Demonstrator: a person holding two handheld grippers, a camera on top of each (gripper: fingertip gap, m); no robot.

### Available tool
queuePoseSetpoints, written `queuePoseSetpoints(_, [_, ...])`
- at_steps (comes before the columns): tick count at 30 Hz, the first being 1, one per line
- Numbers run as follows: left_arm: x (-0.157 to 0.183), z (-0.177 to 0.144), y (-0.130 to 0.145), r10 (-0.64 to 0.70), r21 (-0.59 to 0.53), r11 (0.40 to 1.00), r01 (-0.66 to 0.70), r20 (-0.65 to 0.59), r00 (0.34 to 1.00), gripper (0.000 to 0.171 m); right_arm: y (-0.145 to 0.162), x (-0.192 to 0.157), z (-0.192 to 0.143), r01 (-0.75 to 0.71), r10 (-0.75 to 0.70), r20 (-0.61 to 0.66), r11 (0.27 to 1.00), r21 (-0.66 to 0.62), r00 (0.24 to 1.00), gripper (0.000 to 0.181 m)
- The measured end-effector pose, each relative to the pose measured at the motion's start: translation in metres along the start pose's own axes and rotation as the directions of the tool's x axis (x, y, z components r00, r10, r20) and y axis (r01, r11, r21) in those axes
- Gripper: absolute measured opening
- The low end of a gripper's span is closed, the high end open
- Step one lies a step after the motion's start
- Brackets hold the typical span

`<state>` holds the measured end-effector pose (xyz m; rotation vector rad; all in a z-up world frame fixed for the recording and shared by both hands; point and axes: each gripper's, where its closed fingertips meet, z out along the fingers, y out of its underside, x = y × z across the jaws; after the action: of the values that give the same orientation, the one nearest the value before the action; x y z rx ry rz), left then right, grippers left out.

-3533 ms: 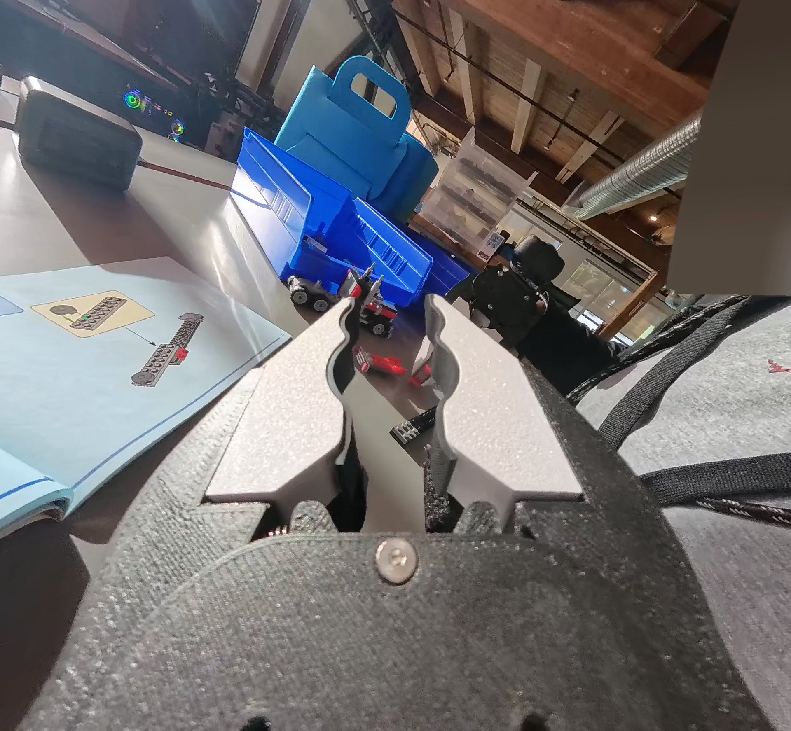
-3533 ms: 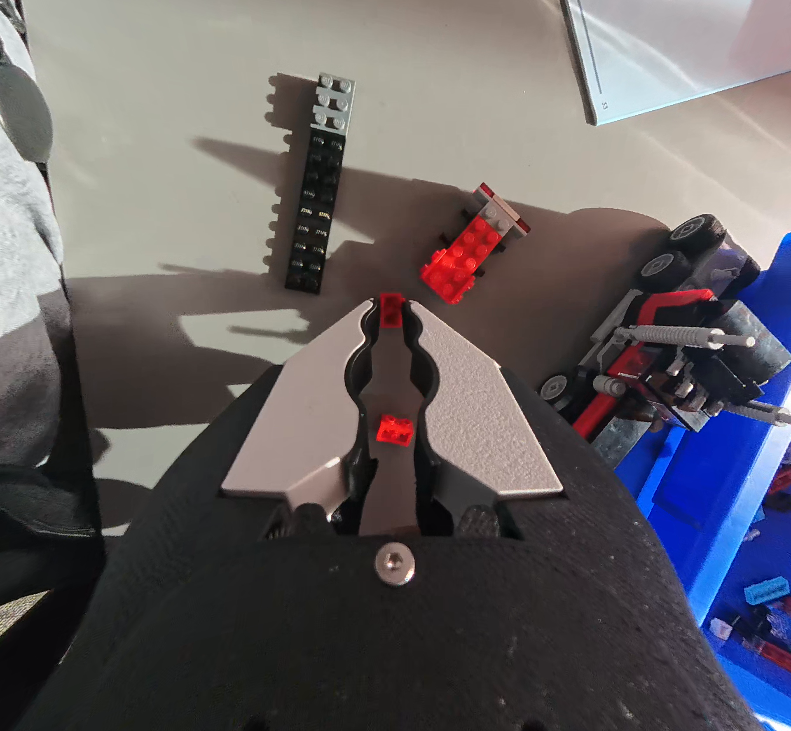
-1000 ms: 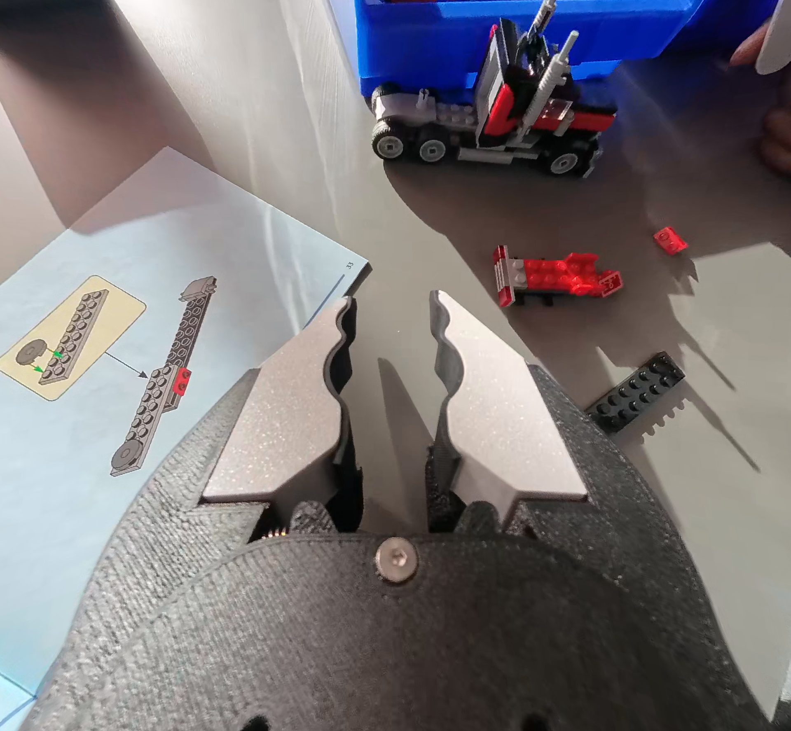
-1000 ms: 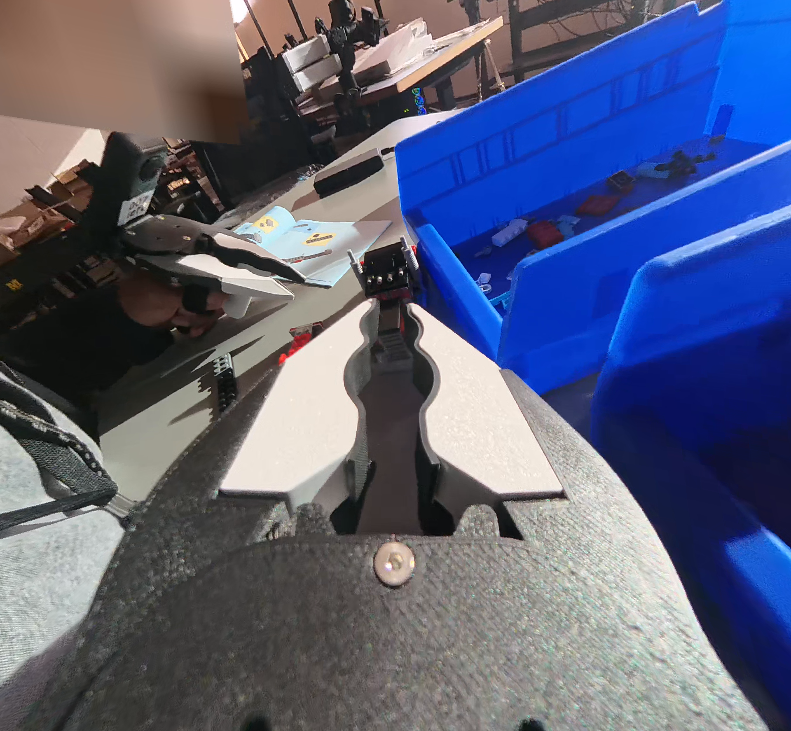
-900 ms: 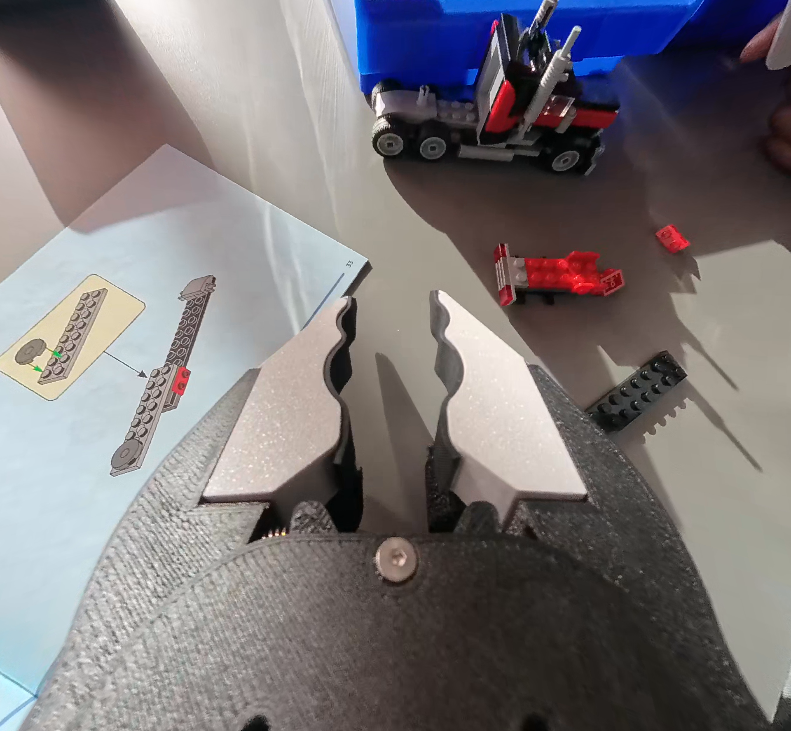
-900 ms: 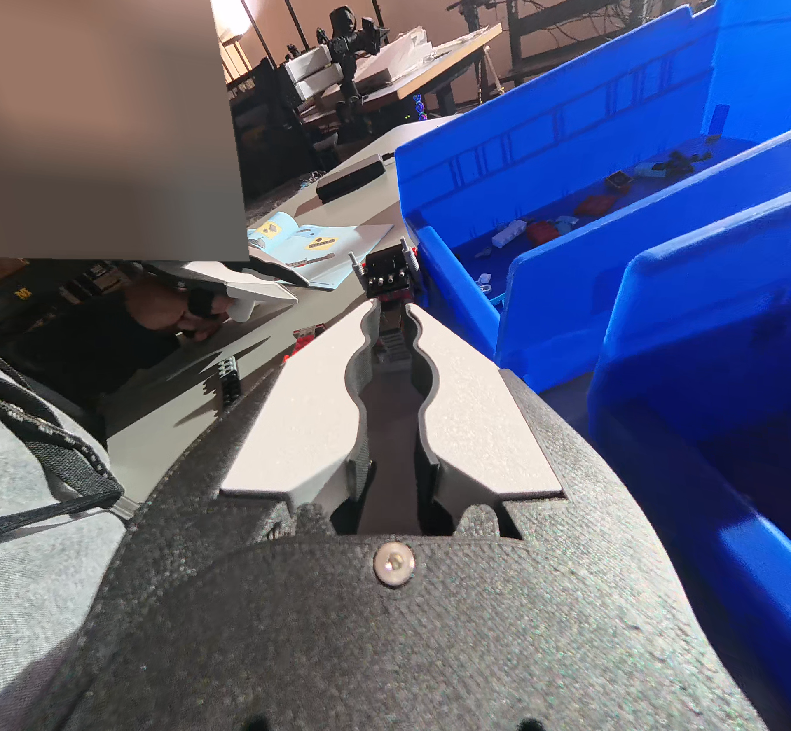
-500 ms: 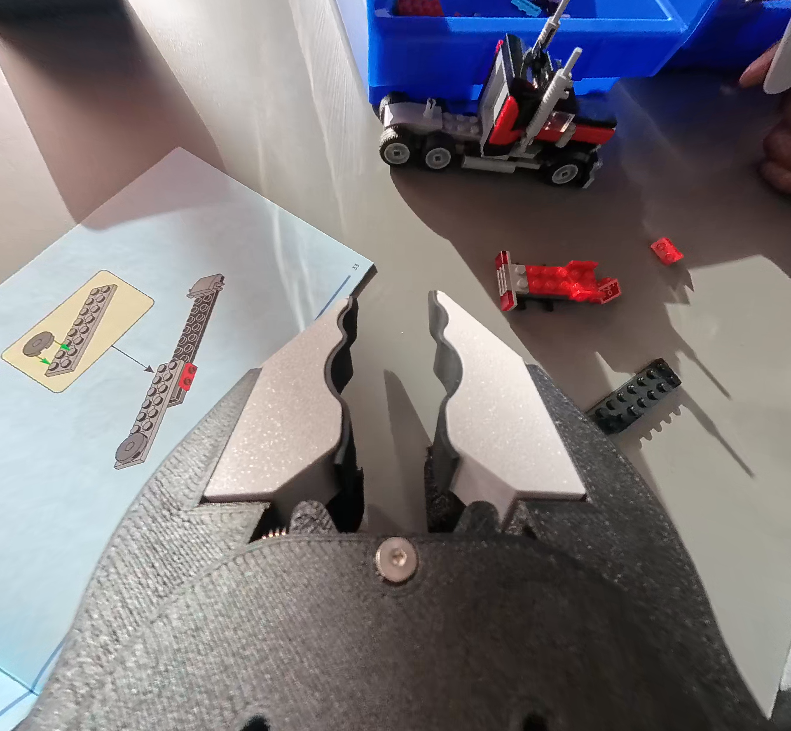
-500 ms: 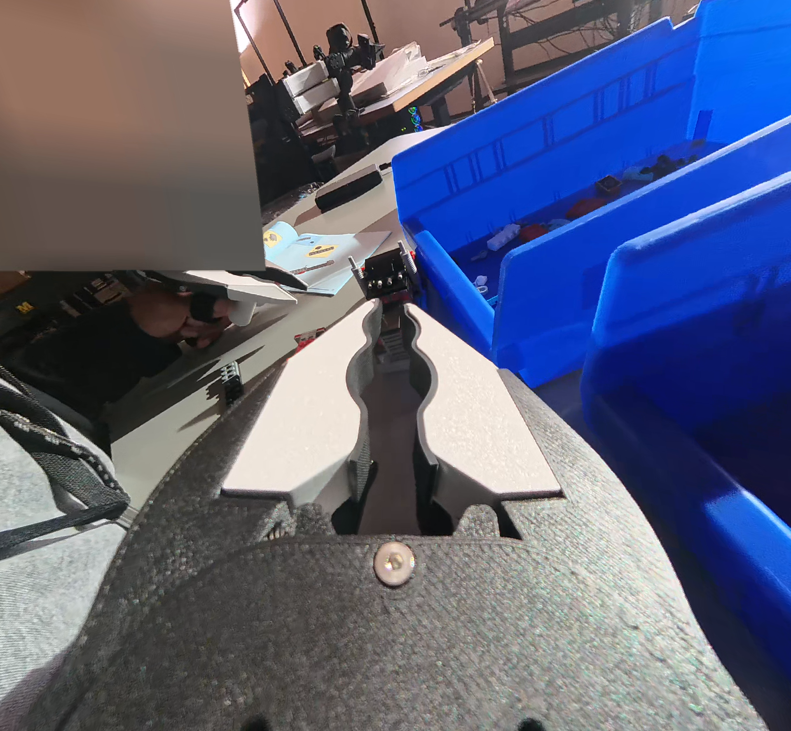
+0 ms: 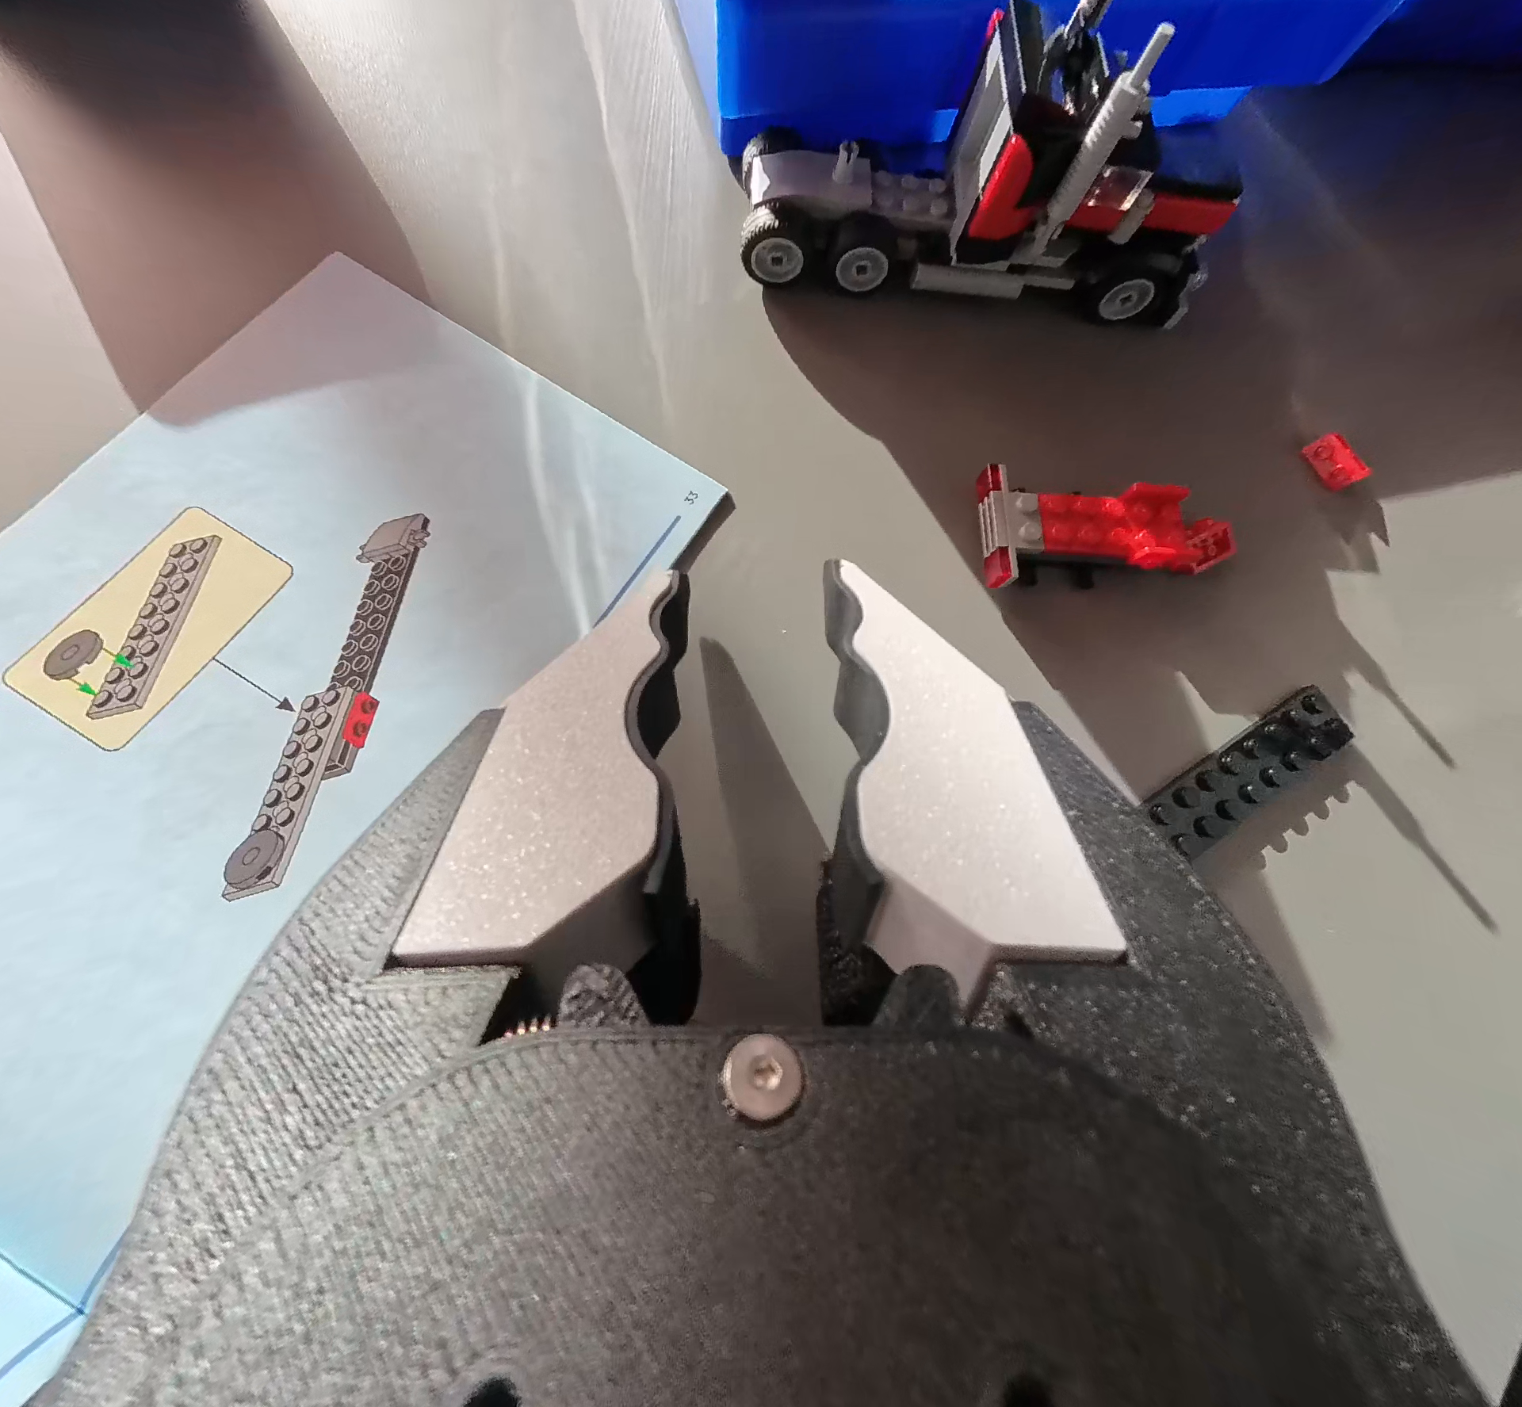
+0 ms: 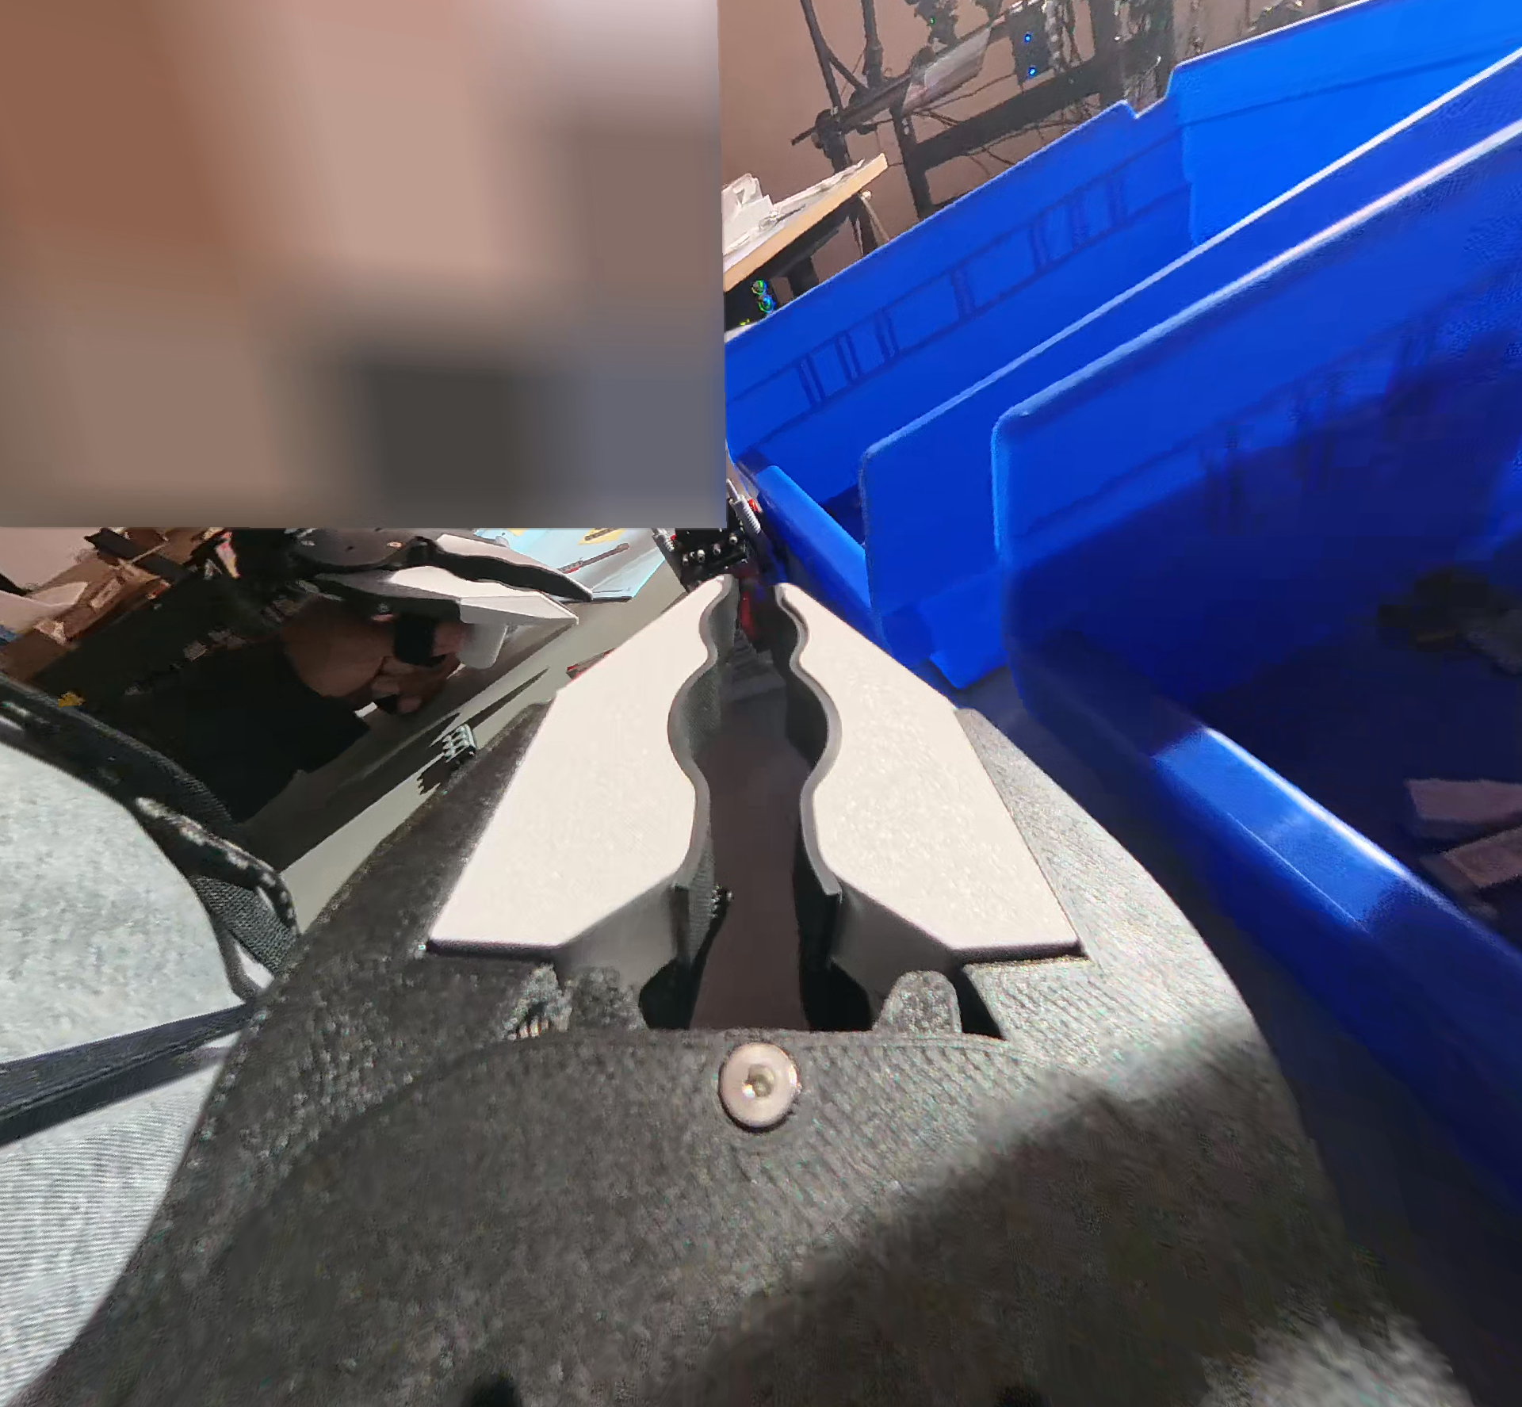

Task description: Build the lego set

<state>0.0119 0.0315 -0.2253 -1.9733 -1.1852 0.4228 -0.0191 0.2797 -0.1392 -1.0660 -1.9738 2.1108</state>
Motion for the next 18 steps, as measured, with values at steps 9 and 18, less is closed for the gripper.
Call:
queuePoseSetpoints(9, [-0.006, 0.001, 0.0, -0.033, 0.001, 0.999, 0.033, 0.033, 0.999, 0.035, -0.014, 0.017, -0.034, -0.035, 0.035, -0.004, 0.996, 0.078, 0.999, 0.008])
queuePoseSetpoints(18, [-0.006, 0.001, -0.001, -0.011, 0.002, 1.0, 0.011, 0.057, 0.998, 0.035, -0.016, 0.021, -0.042, -0.063, 0.061, 0.021, 0.994, 0.089, 0.998, 0.007])
